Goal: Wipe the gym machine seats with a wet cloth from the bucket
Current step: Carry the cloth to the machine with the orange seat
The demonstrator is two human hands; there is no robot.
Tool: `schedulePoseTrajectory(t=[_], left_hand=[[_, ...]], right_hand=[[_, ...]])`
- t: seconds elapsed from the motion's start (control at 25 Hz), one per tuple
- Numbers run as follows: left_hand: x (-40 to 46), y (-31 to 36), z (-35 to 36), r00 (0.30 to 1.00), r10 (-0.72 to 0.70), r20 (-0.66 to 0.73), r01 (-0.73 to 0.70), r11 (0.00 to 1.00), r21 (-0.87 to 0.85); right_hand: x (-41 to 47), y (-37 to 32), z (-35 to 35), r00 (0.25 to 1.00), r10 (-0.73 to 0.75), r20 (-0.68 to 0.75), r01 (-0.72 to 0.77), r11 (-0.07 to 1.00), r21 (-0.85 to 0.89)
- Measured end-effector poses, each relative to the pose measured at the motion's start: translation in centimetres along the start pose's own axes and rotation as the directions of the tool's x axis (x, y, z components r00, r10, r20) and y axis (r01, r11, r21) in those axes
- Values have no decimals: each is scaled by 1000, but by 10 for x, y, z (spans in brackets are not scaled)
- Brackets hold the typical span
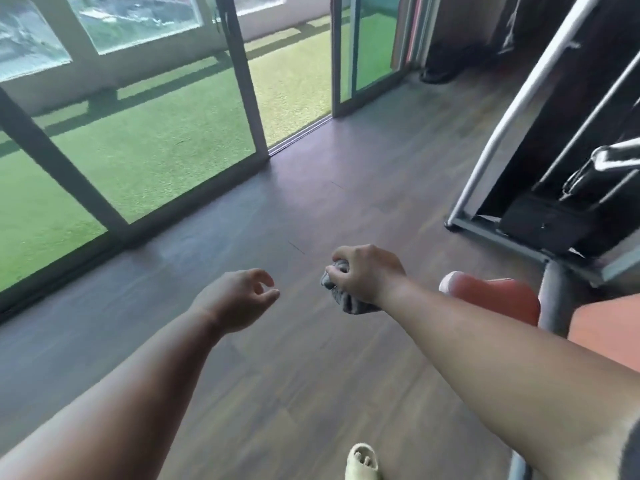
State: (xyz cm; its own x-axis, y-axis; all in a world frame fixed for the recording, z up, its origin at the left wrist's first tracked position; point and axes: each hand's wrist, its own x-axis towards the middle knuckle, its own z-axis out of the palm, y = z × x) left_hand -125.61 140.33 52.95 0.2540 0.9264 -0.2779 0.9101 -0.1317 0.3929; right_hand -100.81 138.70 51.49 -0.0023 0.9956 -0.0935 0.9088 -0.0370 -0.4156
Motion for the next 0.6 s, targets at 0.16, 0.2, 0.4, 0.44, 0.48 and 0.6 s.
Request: schedulePoseTrajectory(t=[0.16, 0.2, 0.4, 0.44, 0.48, 0.6], left_hand=[[101, 36, -8, 981, 176, 76, -181, 981, 66], [126, 48, -8, 967, 237, 90, -245, 965, 92], [235, 117, -2, 811, 526, 257, -567, 814, 124], [250, 131, 0, 765, 565, 310, -621, 775, 121], [262, 143, 1, 724, 595, 349, -663, 740, 113], [288, 185, 19, 592, 678, 437, -771, 634, 61]], right_hand=[[41, 43, -19, 985, 161, -65, -160, 987, 28], [47, 53, -23, 974, 209, -82, -207, 978, 38], [53, 99, -36, 822, 531, -204, -515, 847, 132], [48, 102, -36, 772, 600, -209, -574, 800, 175], [43, 104, -34, 728, 651, -215, -613, 759, 220], [28, 108, -24, 576, 778, -250, -705, 628, 330]])
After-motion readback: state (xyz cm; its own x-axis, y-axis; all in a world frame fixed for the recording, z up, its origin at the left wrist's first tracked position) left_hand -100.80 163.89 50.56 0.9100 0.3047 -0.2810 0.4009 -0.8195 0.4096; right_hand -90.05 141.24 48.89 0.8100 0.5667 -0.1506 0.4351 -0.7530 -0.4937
